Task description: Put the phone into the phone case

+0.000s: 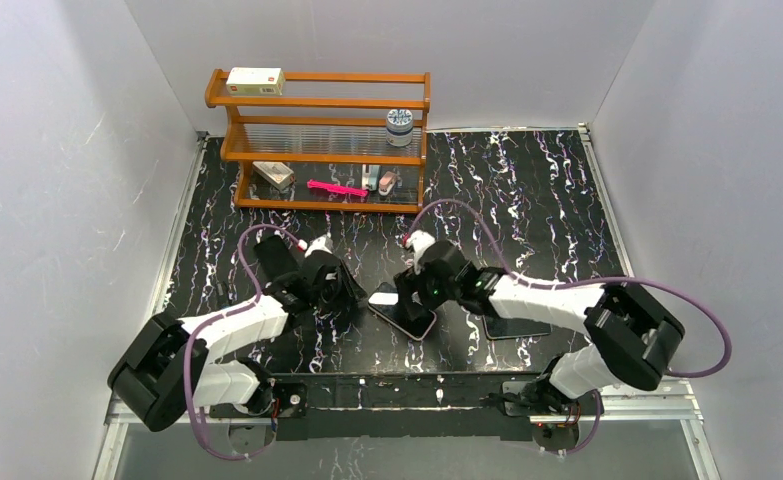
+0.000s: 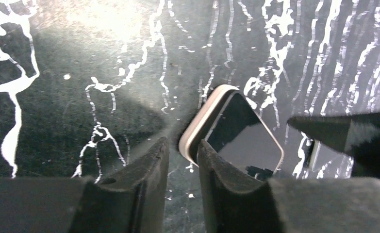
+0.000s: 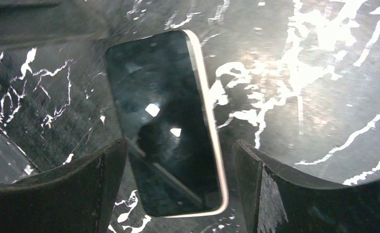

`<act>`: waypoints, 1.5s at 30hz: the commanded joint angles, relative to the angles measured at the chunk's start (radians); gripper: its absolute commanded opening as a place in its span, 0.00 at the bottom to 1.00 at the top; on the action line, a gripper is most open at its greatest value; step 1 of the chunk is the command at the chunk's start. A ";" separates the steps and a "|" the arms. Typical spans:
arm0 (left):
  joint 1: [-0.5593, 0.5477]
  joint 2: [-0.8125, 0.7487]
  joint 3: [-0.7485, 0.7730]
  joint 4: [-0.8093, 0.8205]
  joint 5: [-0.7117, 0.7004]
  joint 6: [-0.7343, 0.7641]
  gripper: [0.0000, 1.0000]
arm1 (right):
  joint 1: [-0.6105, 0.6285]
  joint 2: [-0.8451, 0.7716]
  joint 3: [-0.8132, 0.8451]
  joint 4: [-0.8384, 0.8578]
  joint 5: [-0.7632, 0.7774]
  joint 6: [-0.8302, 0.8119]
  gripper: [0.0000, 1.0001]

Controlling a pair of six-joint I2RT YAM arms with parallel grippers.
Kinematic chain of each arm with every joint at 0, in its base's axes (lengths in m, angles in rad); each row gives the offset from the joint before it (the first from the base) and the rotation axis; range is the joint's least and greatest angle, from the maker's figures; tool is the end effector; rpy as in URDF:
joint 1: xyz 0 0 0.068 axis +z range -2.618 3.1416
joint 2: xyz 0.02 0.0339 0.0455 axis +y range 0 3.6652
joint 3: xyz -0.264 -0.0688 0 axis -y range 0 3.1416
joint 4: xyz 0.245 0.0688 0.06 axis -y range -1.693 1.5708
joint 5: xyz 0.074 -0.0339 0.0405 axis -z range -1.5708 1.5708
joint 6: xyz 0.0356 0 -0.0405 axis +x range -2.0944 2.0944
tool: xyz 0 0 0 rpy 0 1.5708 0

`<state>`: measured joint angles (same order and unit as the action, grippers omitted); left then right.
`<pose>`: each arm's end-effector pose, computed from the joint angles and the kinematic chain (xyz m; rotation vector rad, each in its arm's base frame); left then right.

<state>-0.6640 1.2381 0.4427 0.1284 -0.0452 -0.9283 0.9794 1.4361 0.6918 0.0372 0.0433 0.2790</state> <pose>0.1854 -0.1431 0.1623 -0.3372 2.3400 -0.7827 0.1622 0.2388 0.1821 -0.7849 2.2174 0.5967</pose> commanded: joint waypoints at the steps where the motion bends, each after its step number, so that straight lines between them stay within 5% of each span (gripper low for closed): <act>1: 0.003 -0.047 0.037 -0.032 0.042 -0.018 0.31 | -0.168 -0.026 0.058 -0.066 -0.224 0.086 0.83; 6: -0.007 -0.019 0.017 0.017 0.133 -0.050 0.38 | -0.235 -0.007 0.022 0.028 -0.427 0.129 0.80; 16: -0.044 0.081 -0.017 0.110 0.179 -0.085 0.39 | -0.259 0.078 0.011 0.065 -0.492 0.165 0.80; 28: -0.072 0.131 -0.045 0.133 0.198 -0.091 0.24 | -0.288 0.109 -0.016 0.165 -0.761 0.291 0.80; 45: -0.072 0.109 -0.073 0.262 0.281 -0.145 0.22 | -0.346 0.164 -0.062 0.535 -0.956 0.539 0.72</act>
<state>-0.7029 1.3331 0.3893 0.3313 0.1532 -1.0504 0.6151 1.5764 0.5808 0.3031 -0.7750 0.7044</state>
